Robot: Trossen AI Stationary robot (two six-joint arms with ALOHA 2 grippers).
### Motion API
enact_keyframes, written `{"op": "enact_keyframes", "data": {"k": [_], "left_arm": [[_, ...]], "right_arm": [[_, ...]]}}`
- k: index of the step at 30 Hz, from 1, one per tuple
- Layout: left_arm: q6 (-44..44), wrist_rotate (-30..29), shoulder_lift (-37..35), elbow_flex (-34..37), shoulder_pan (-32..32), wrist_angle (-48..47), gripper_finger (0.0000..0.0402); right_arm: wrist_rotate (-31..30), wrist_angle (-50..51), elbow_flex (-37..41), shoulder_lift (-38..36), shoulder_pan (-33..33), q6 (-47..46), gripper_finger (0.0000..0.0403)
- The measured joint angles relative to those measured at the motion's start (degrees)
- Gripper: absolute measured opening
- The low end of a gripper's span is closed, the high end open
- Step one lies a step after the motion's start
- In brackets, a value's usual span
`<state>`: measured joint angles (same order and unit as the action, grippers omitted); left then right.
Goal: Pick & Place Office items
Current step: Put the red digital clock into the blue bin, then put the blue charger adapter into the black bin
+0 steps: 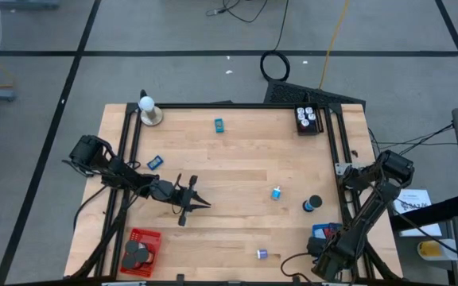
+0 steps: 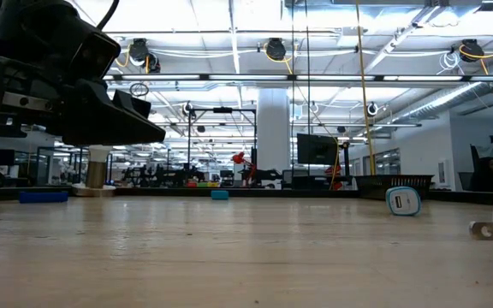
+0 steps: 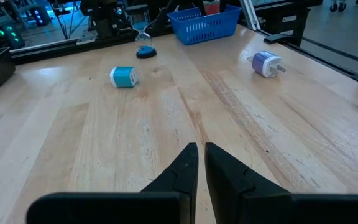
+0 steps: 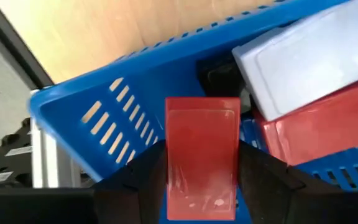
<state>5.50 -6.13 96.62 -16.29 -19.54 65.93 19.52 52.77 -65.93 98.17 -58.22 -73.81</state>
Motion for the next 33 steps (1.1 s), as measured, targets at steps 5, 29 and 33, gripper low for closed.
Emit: {"op": "enact_keyframes", "data": {"k": [5,29,33], "left_arm": [[0.0,0.0,0.0,0.0,0.0,0.0,0.0037],[-0.2,0.0,0.0,0.0,0.0,0.1,0.0037],[-0.2,0.0,0.0,0.0,0.0,0.1,0.0037]], "right_arm": [[0.1,-0.3,0.0,1.3,0.0,1.0,0.0178],[0.0,-3.8,0.0,-4.3,0.3,-15.3,0.0068],[-3.2,-2.6,0.0,-7.4,0.5,-18.4,0.0009]]}}
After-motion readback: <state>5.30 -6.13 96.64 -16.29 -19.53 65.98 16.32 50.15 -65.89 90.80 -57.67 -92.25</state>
